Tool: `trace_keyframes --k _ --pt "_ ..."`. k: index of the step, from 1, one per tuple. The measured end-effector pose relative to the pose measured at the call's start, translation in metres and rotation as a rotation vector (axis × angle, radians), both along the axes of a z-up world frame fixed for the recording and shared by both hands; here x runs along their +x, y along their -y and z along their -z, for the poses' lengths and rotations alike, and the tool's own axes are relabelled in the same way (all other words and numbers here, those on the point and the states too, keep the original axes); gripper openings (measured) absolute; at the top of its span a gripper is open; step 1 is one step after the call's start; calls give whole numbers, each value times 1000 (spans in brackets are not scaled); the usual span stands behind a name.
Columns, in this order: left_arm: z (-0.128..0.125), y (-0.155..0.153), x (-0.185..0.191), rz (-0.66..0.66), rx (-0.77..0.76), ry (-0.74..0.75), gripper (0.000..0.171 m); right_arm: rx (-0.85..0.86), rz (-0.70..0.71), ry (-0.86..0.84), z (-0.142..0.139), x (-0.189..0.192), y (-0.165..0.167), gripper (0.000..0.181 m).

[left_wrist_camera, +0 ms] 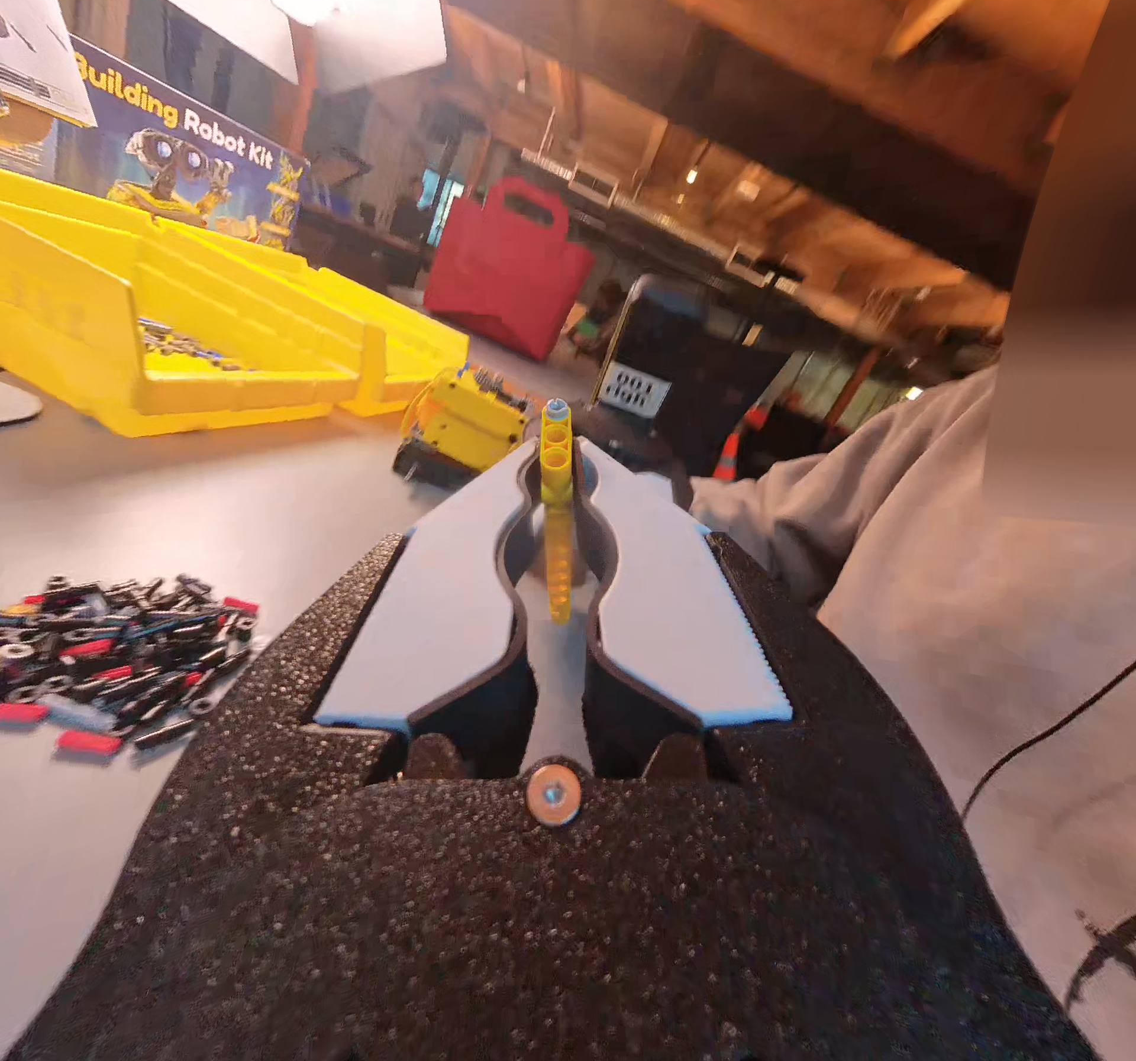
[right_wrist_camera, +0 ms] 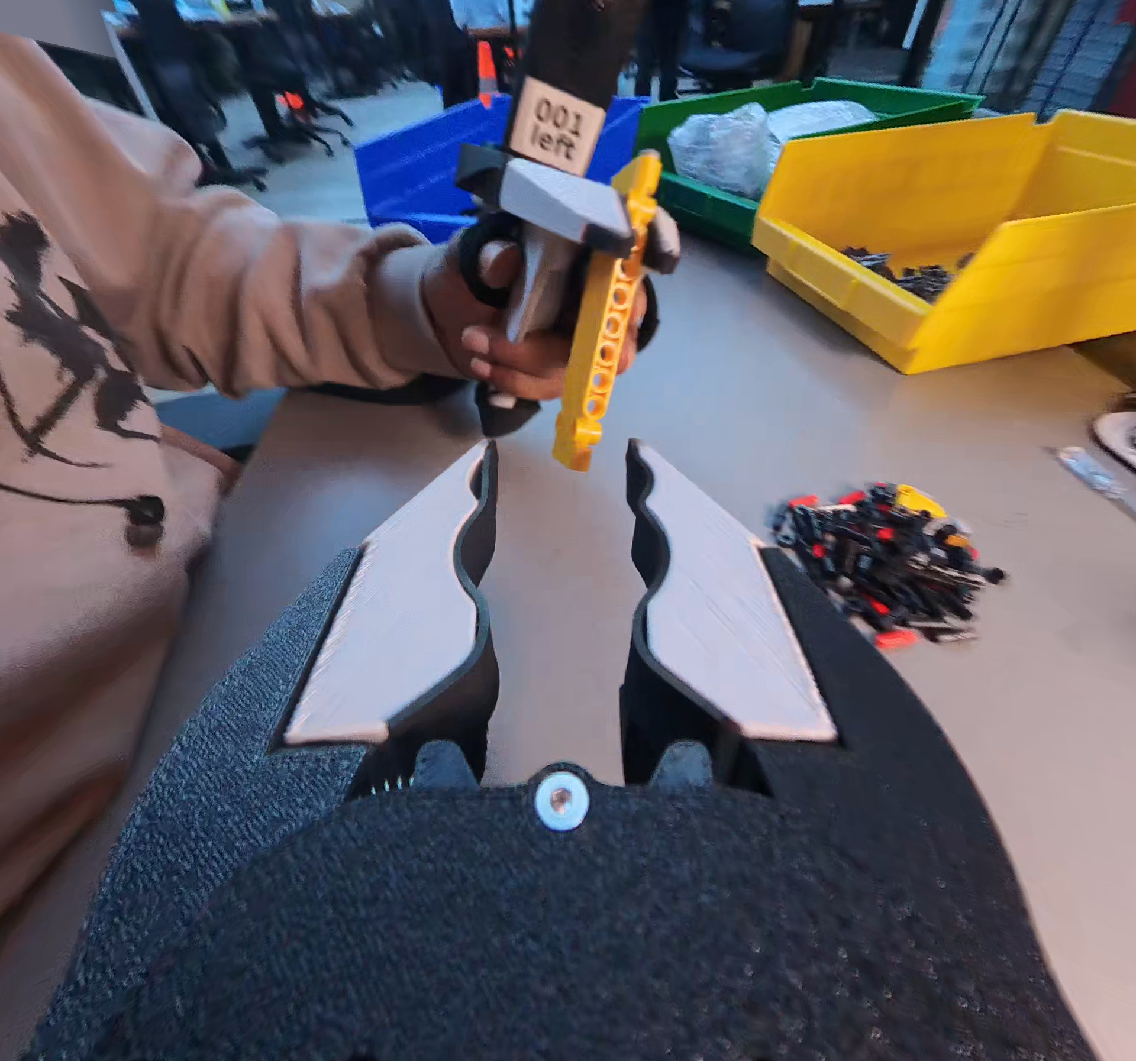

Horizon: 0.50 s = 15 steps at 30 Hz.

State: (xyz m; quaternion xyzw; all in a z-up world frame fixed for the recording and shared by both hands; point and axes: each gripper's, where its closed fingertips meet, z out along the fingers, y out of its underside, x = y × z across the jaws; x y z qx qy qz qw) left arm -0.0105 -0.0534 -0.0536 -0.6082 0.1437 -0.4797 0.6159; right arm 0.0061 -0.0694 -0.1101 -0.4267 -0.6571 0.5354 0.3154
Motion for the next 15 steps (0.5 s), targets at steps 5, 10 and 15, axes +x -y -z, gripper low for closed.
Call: trace_keyframes --k 5,10,15 --pt "3 -5 -10 1 -55 97 13 -96 29 -39 -8 -10 2 11" --pt "18 -12 -30 -95 -106 4 11 -288 138 -145 -38 1 -40 7" --pt "35 -18 -34 -150 -145 -120 13 -189 234 -152 -31 10 -61 7"
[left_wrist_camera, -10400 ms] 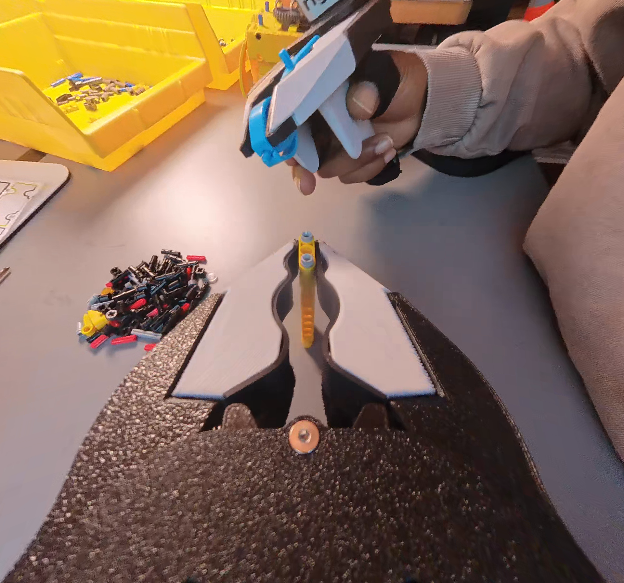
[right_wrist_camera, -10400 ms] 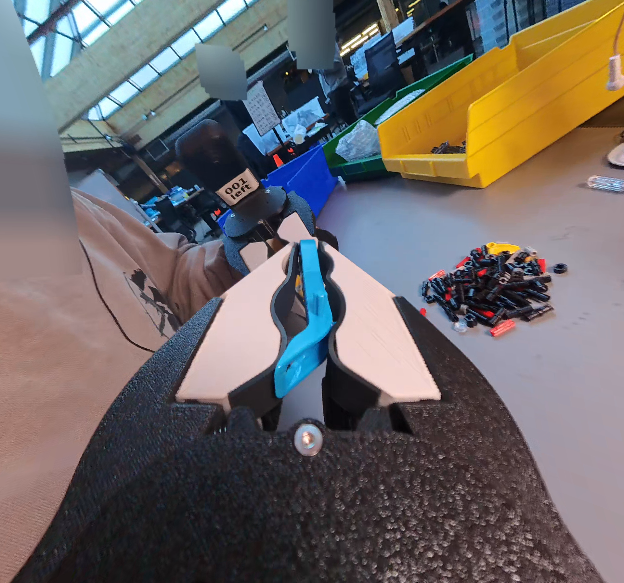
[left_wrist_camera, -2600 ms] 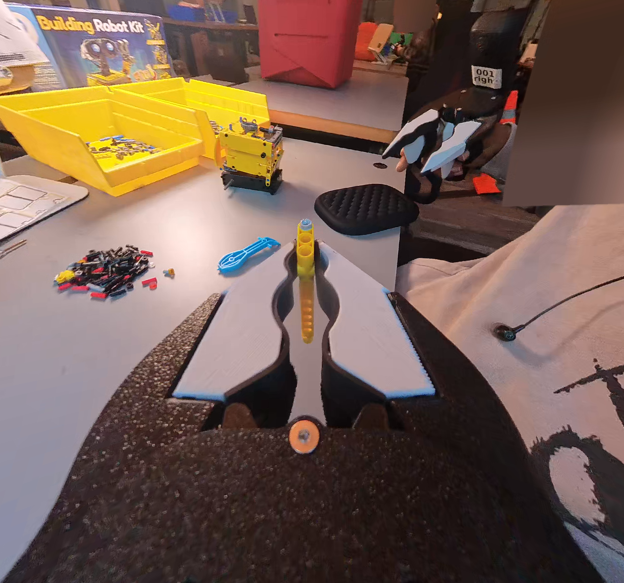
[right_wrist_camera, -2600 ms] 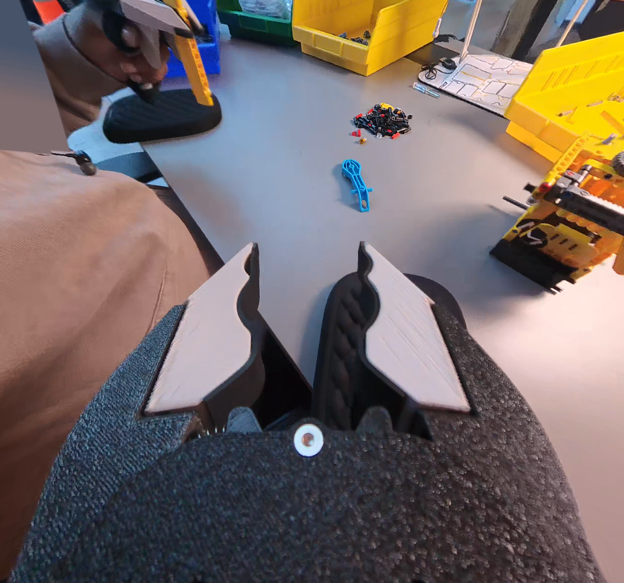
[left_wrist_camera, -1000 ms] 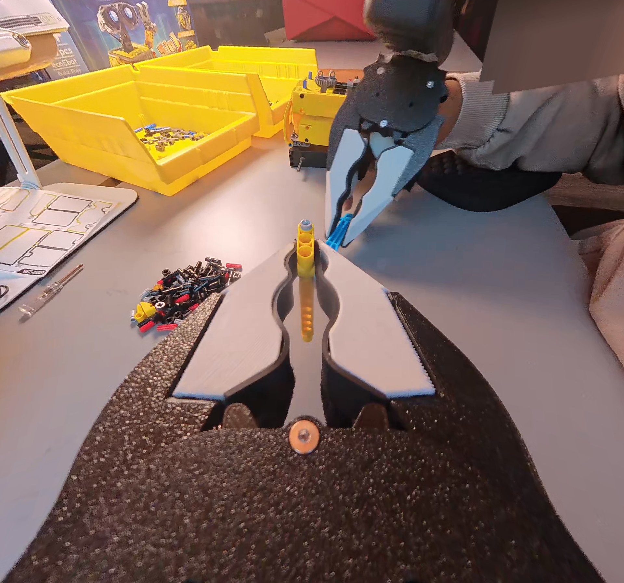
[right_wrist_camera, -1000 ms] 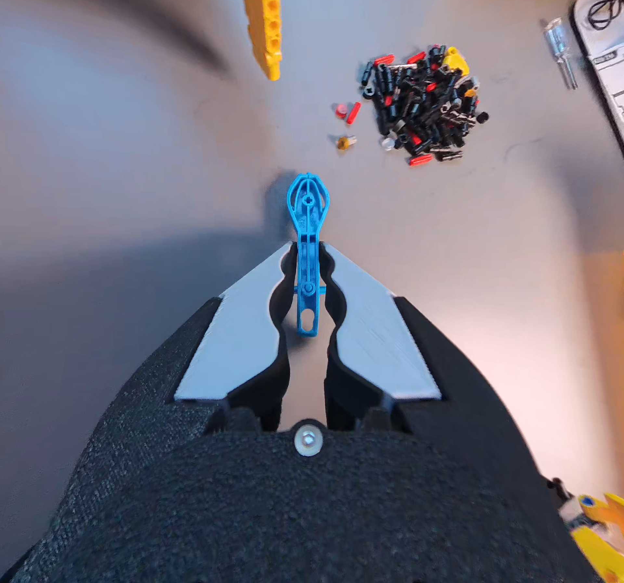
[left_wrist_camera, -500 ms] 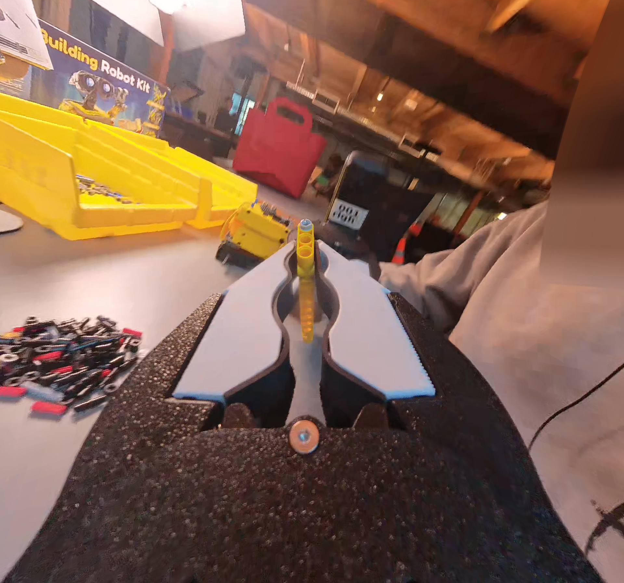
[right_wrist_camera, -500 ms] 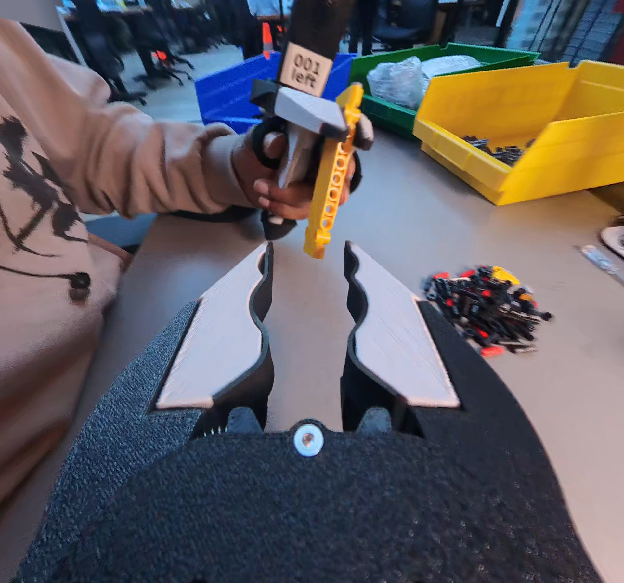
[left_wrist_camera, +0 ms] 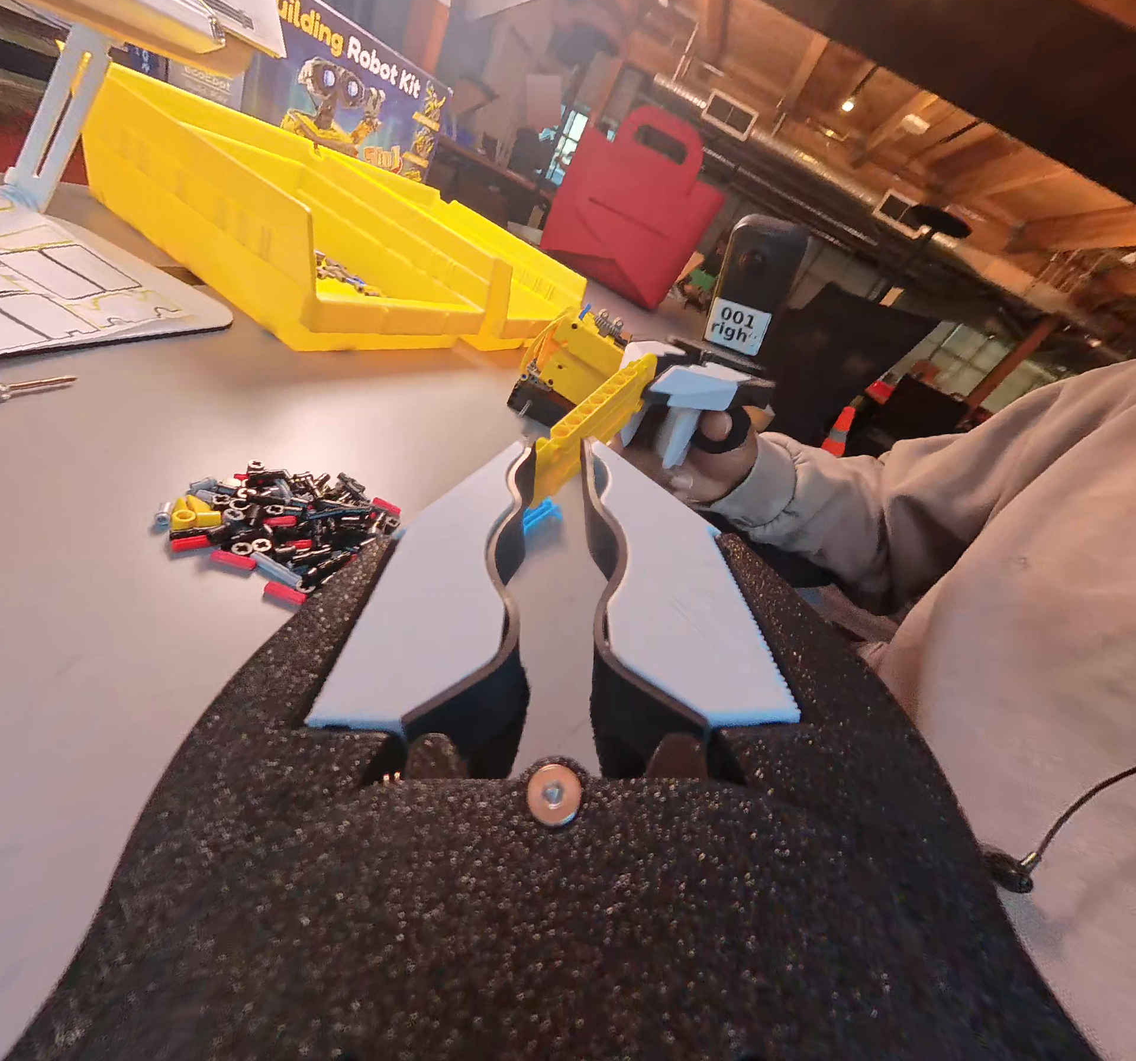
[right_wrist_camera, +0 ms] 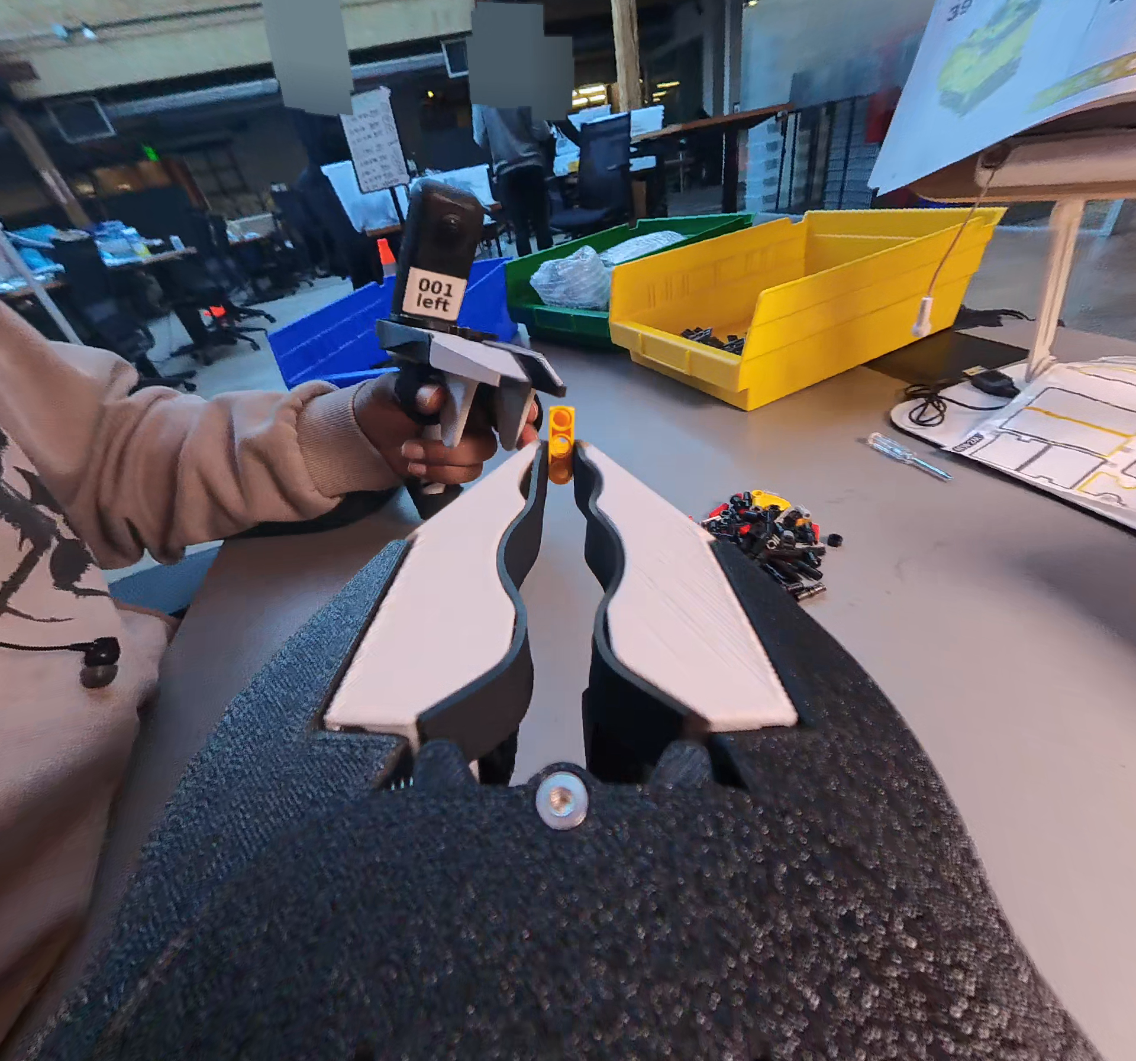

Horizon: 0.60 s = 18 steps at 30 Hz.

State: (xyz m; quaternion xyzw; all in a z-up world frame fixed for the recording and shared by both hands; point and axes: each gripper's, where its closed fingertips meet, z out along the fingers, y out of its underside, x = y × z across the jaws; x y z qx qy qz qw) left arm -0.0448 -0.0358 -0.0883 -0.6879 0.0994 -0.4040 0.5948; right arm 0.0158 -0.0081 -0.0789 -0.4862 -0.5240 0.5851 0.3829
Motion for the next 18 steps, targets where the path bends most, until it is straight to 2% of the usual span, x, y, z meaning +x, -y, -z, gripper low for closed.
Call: trace_keyframes --k 4,7,8,9,10,12,14,15,18 --pt "14 -4 5 -33 3 -167 36 -44 19 -41 -3 3 -6 7" --pt "21 -5 14 -34 8 -240 48 -102 -58 -42 -5 4 4 7" --pt "21 -2 21 3 12 -239 44 -134 -108 -39 -5 4 12 7" --pt "19 5 31 73 23 -226 24 -153 -121 -43 -5 3 17 6" --pt "15 14 40 146 37 -200 14 -159 -128 -44 -5 2 19 6" --pt "11 20 46 211 11 -151 6 -172 -145 -38 -5 2 20 8" --pt "14 19 46 225 -60 -112 6 -111 -135 -1 -1 2 16 10" --pt "17 18 45 232 -98 -87 6 -30 -114 18 1 3 14 19" --pt "19 20 47 284 -199 40 6 351 -49 127 10 4 10 58"
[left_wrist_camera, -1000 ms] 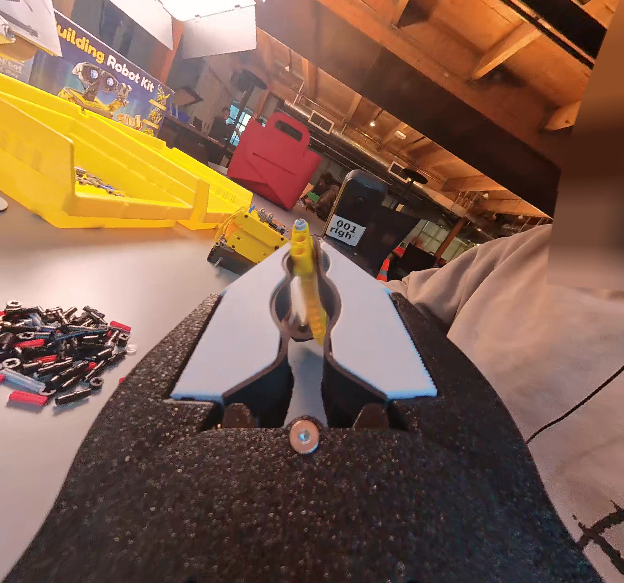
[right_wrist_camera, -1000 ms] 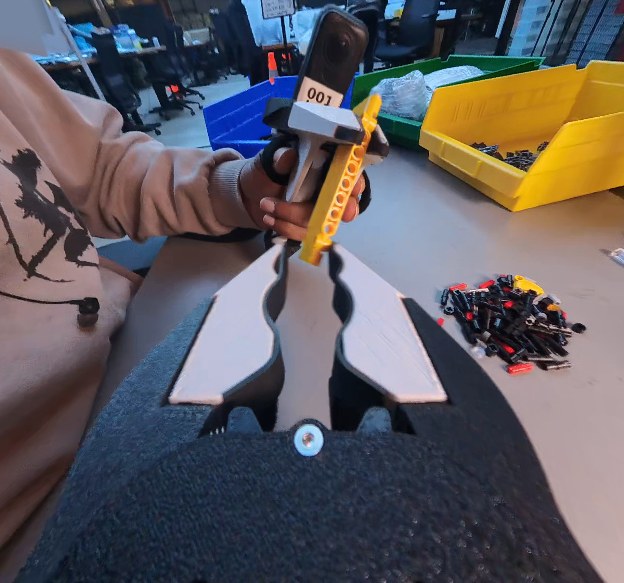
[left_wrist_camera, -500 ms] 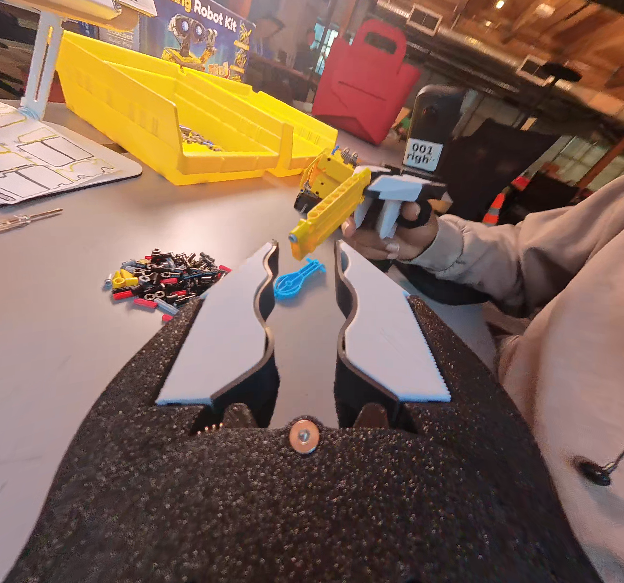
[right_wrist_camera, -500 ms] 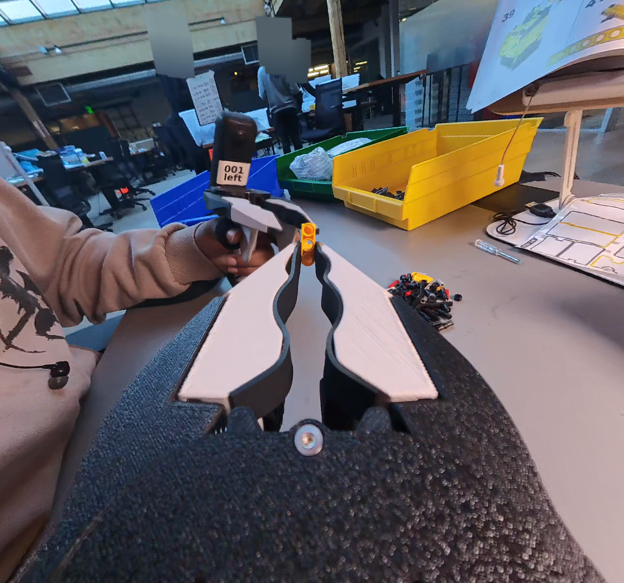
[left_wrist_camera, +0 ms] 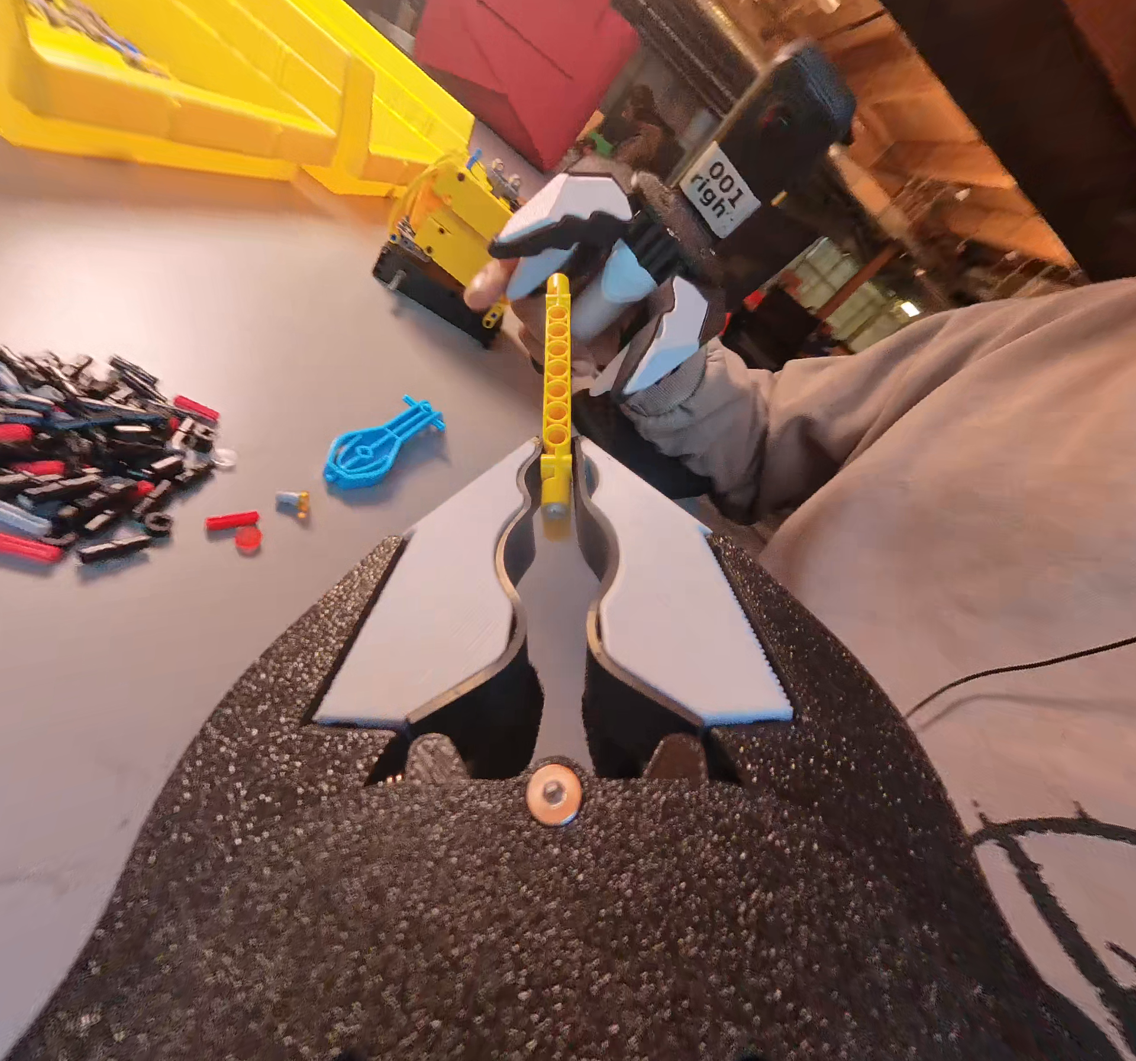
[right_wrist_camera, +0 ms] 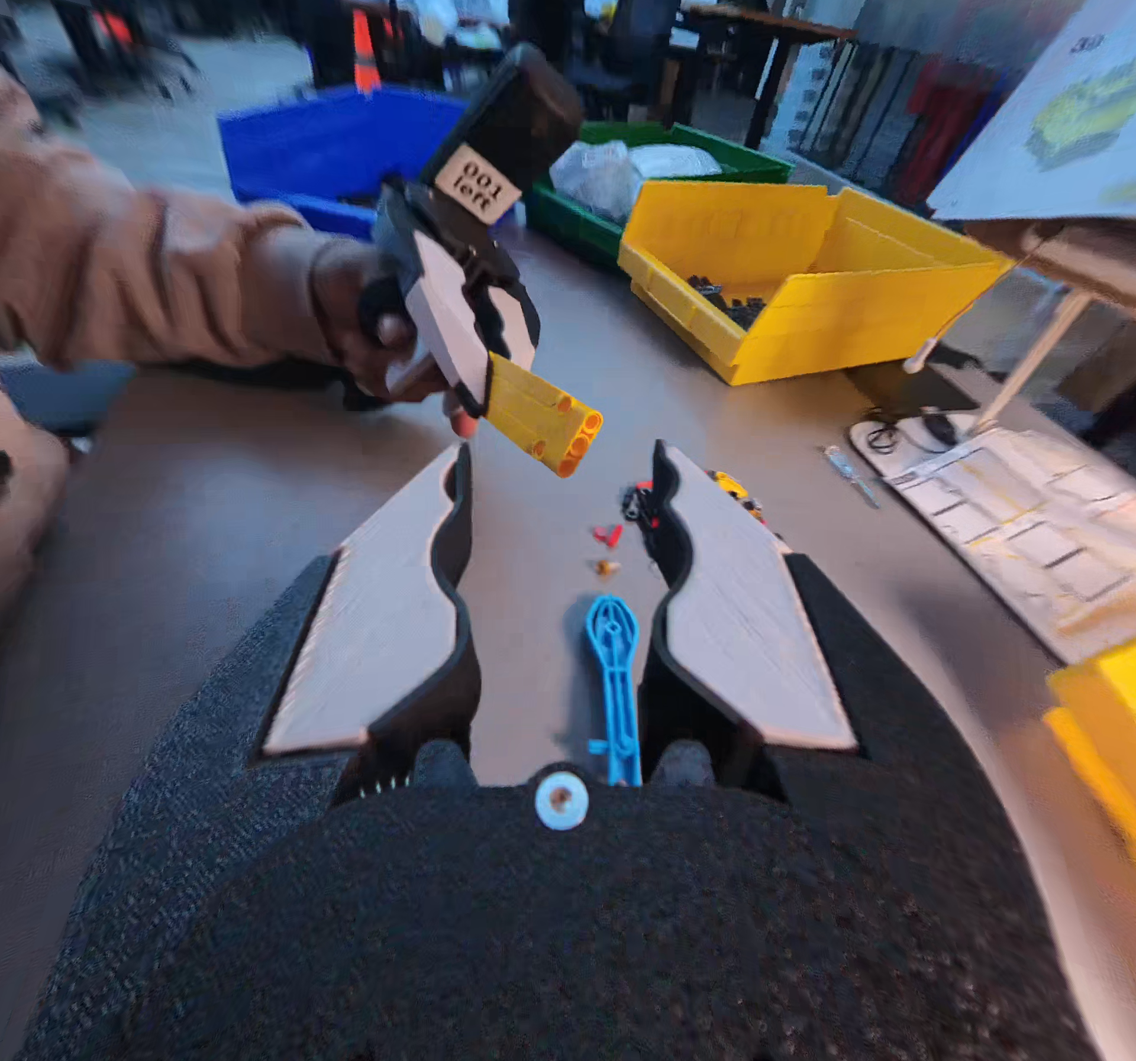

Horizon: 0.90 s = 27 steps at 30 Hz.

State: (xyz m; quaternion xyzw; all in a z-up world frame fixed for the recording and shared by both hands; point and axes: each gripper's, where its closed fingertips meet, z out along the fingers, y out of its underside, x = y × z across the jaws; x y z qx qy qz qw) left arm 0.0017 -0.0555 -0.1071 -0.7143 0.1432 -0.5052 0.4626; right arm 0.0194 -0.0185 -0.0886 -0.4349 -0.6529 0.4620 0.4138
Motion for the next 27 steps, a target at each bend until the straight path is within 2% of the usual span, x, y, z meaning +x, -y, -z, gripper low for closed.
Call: trace_keyframes --k 3,4,7,9,10,12,13,15,17,19,21,23,27 --pt "8 4 6 57 -101 53 6 319 -5 122 14 -1 6 76" --pt "11 5 9 69 -120 47 6 405 -13 153 18 -3 8 77" --pt "15 11 17 105 -166 63 6 575 -89 217 29 -7 22 58" --pt "17 11 17 101 -176 68 6 658 -116 280 39 -9 23 31" --pt "15 8 13 76 -167 84 7 679 -111 292 39 -10 20 26" --pt "5 -6 -7 -47 -128 131 11 599 -57 340 30 -11 7 25" --pt "1 -14 -22 -131 -101 136 14 568 8 367 21 -11 -12 26" --pt "-2 -24 -52 -285 -42 101 25 526 194 432 -1 -7 -73 26" --pt "-4 -28 -76 -398 18 30 26 445 363 506 -18 2 -144 26" --pt "-6 -29 -88 -470 73 -58 30 411 577 546 -30 13 -230 26" --pt "-7 -30 -92 -513 121 -153 36 315 713 656 -16 30 -301 26" --pt "-6 -29 -92 -538 163 -257 43 212 812 659 -1 35 -350 26" --pt "5 -31 -89 -562 202 -449 46 124 898 685 33 34 -394 26"
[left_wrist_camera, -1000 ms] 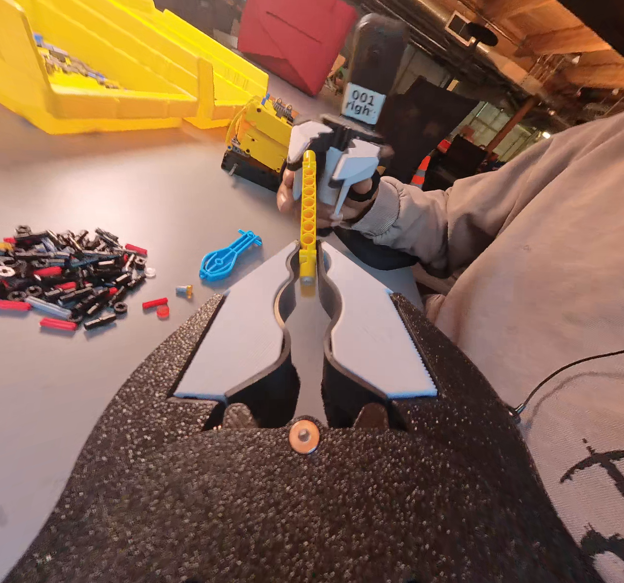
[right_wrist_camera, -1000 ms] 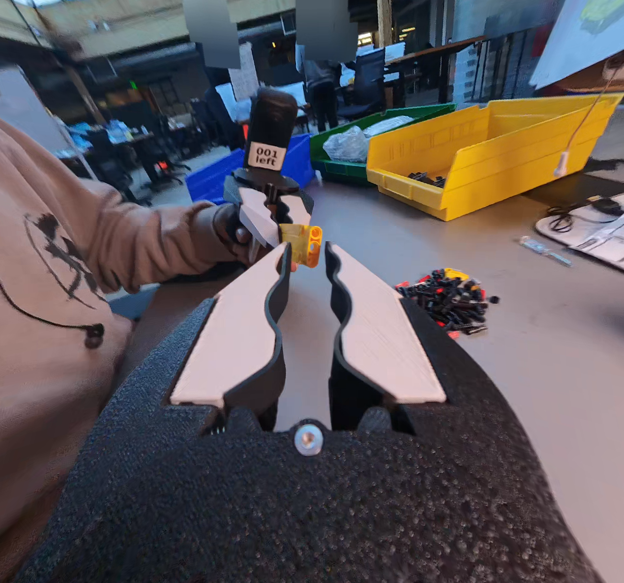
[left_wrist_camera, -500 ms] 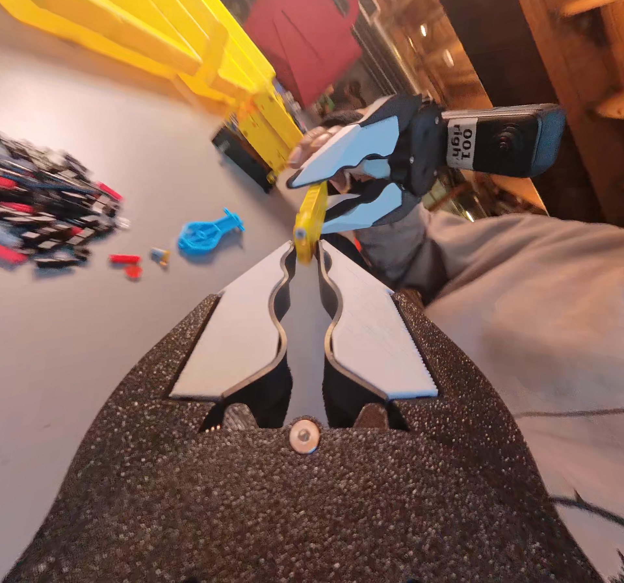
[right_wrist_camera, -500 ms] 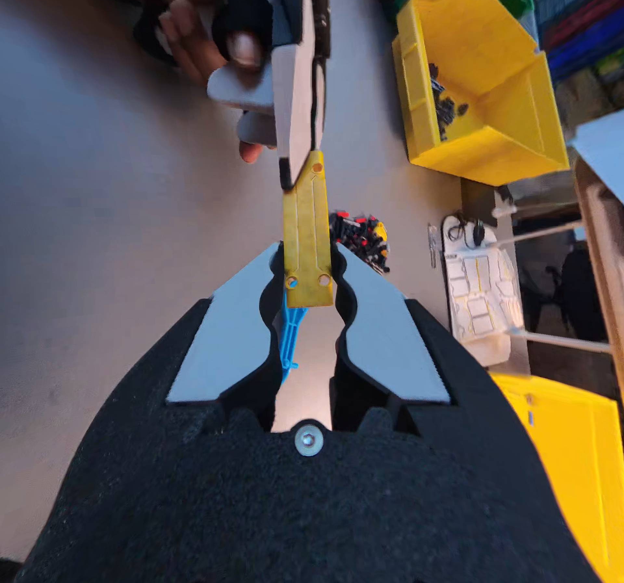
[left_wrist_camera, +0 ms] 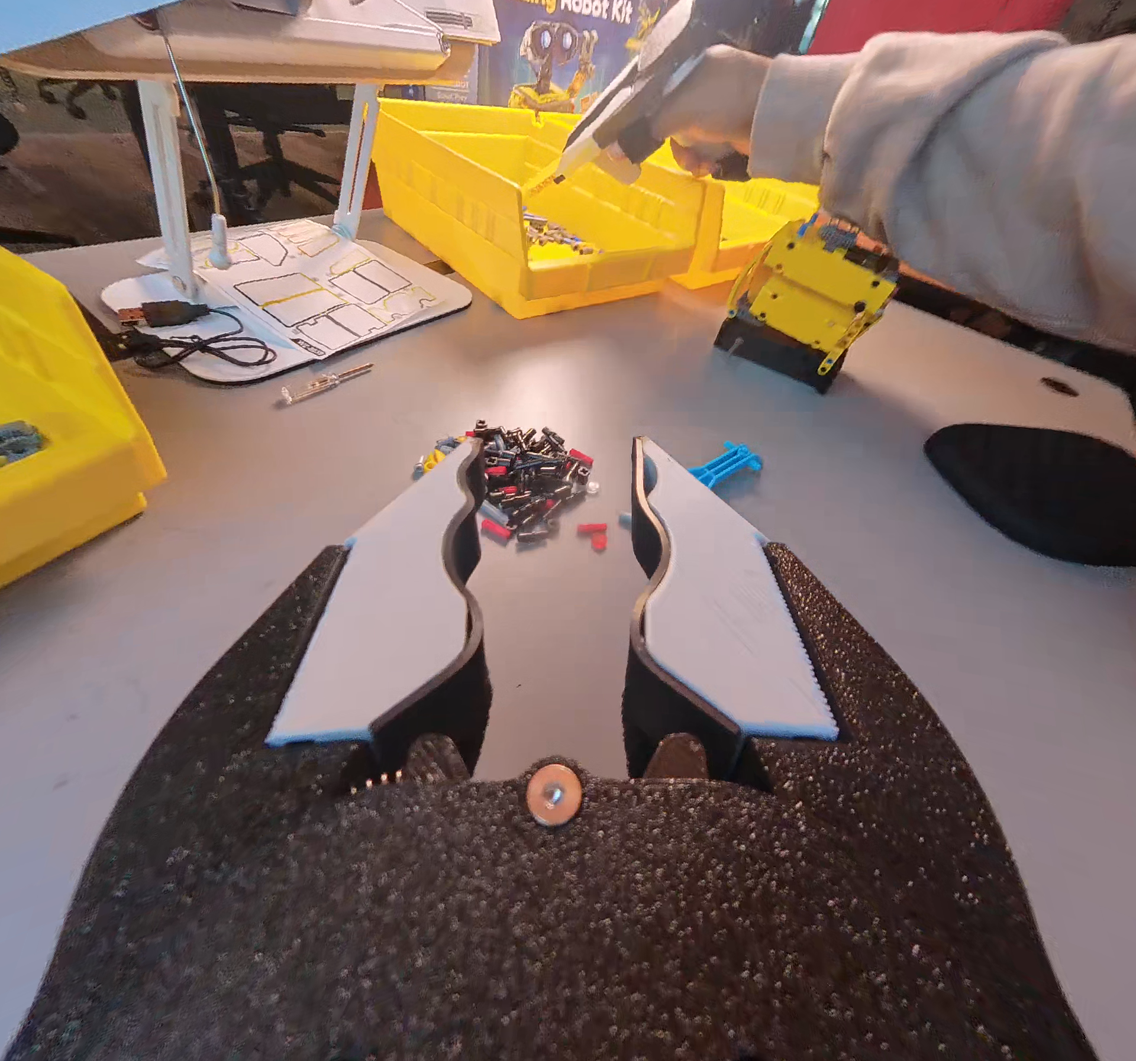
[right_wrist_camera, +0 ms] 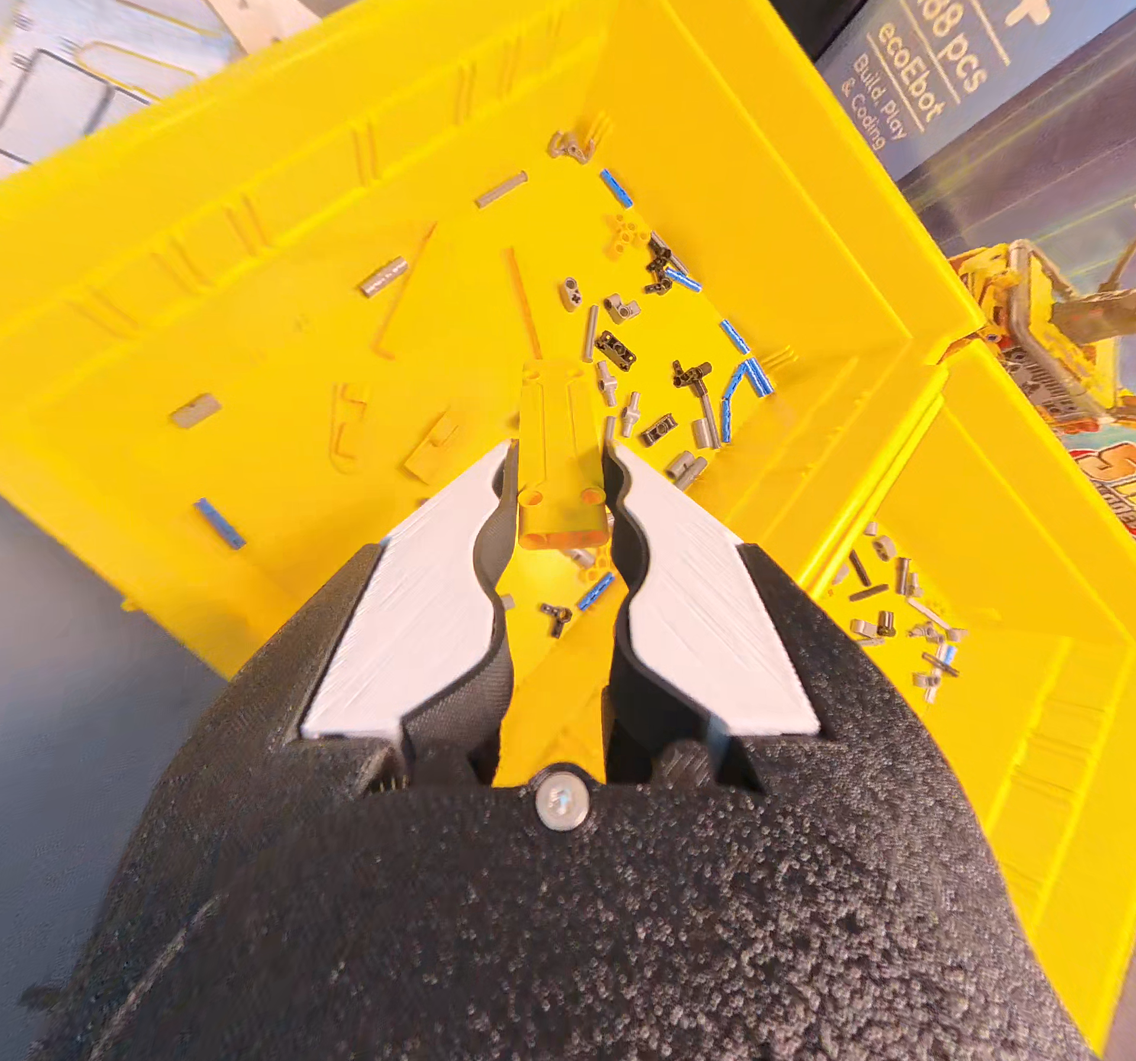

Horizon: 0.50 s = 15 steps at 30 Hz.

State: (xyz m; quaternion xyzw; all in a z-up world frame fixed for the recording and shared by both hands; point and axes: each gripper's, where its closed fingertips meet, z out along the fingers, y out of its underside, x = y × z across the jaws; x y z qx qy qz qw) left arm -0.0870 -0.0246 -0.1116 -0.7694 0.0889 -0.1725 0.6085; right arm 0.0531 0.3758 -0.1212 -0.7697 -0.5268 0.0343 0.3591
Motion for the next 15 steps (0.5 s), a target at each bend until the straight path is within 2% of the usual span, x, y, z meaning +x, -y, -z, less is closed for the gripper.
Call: trace_keyframes --k 3,4,6,8,10,12,15 --pt "14 -1 2 -5 -59 -62 45 -11 39 50 12 2 -10 27" --pt "18 -2 3 -6 -76 -72 45 17 36 42 7 1 -12 30" --pt "21 -2 3 -5 -93 -75 44 84 39 23 -13 -1 -13 53" --pt "21 -2 4 -1 -97 -66 44 133 -4 -35 -40 -9 0 58" --pt "22 -2 3 -1 -102 -58 44 176 -95 -112 -71 -23 30 55" --pt "23 -2 3 -5 -106 -58 44 168 -214 -202 -96 -40 79 52" --pt "26 -2 2 -9 -117 -61 43 29 -425 -301 -101 -61 178 44"
